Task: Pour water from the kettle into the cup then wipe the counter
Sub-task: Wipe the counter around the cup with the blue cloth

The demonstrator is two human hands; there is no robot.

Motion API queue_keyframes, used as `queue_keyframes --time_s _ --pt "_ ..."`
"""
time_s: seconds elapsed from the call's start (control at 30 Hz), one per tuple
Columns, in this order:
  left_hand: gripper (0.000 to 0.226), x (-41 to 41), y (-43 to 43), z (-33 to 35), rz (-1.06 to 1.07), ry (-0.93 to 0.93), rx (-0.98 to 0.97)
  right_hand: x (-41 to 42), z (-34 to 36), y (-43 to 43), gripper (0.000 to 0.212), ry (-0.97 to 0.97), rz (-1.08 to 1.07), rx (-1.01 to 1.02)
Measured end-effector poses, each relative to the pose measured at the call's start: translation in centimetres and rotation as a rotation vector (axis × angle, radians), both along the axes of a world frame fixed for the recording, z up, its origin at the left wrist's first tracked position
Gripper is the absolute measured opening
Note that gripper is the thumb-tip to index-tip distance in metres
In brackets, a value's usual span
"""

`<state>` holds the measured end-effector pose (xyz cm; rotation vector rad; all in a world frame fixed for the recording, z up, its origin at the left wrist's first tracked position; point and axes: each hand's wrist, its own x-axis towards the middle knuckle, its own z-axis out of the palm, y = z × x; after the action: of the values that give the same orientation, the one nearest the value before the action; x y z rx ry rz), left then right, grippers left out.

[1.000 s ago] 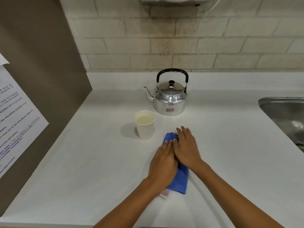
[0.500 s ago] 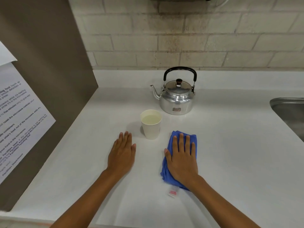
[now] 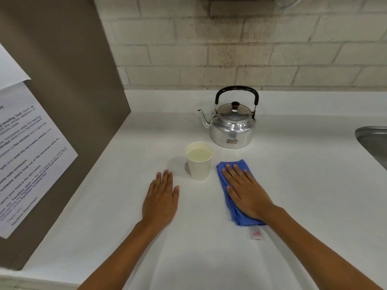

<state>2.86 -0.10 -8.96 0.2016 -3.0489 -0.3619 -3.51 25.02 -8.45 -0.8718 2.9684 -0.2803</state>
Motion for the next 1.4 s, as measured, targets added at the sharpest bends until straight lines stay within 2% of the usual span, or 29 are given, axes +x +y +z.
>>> queue_keyframes --time_s 0.1,0.2,0.33,0.53,0.63,0.73,0.87,1.0,1.07,1.13,1.23,1.4 --pt "0.055 -0.1 0.1 -0.1 0.012 -0.007 -0.009 -2.6 0.9 -1.6 0.053 -0.024 -0.031 0.028" --pt "0.055 -0.1 0.1 -0.1 0.007 0.000 -0.011 -3.9 1.2 -3.3 0.052 -0.029 0.037 0.049" --pt "0.055 0.0 -0.1 -0.1 -0.001 0.024 0.006 -2.9 0.1 -1.0 0.050 -0.001 0.124 -0.011" --pt "0.055 -0.1 0.3 0.0 0.013 0.022 -0.003 -4.9 1.1 -1.4 0.052 -0.036 -0.003 0.015" --pt "0.055 0.0 0.2 -0.1 0.008 0.024 -0.018 -4.2 1.2 -2.8 0.051 -0.012 0.049 0.023" --pt "0.055 0.1 0.0 -0.1 0.009 0.041 -0.027 -2.2 0.1 -0.2 0.051 0.020 0.098 -0.026" --pt "0.055 0.1 0.2 0.0 0.007 0.031 -0.021 -3.3 0.3 4.7 0.052 -0.007 -0.106 -0.015" --pt "0.055 0.0 0.5 0.1 0.013 0.011 -0.017 -5.0 1.2 2.7 0.054 -0.018 -0.319 0.060" --pt "0.055 -0.1 0.4 0.2 0.013 0.006 -0.024 -4.0 0.9 0.6 0.054 -0.005 -0.314 0.044" --pt "0.055 -0.1 0.4 0.2 0.014 0.003 -0.027 -2.1 -0.1 -0.5 0.055 0.031 -0.211 0.010" --pt "0.055 0.0 0.3 0.2 0.009 -0.002 -0.021 -1.6 -0.3 1.2 0.054 -0.001 -0.110 -0.031" --pt "0.055 0.1 0.5 0.4 0.009 0.005 -0.021 -5.4 0.9 4.1 0.054 -0.027 -0.378 0.037"
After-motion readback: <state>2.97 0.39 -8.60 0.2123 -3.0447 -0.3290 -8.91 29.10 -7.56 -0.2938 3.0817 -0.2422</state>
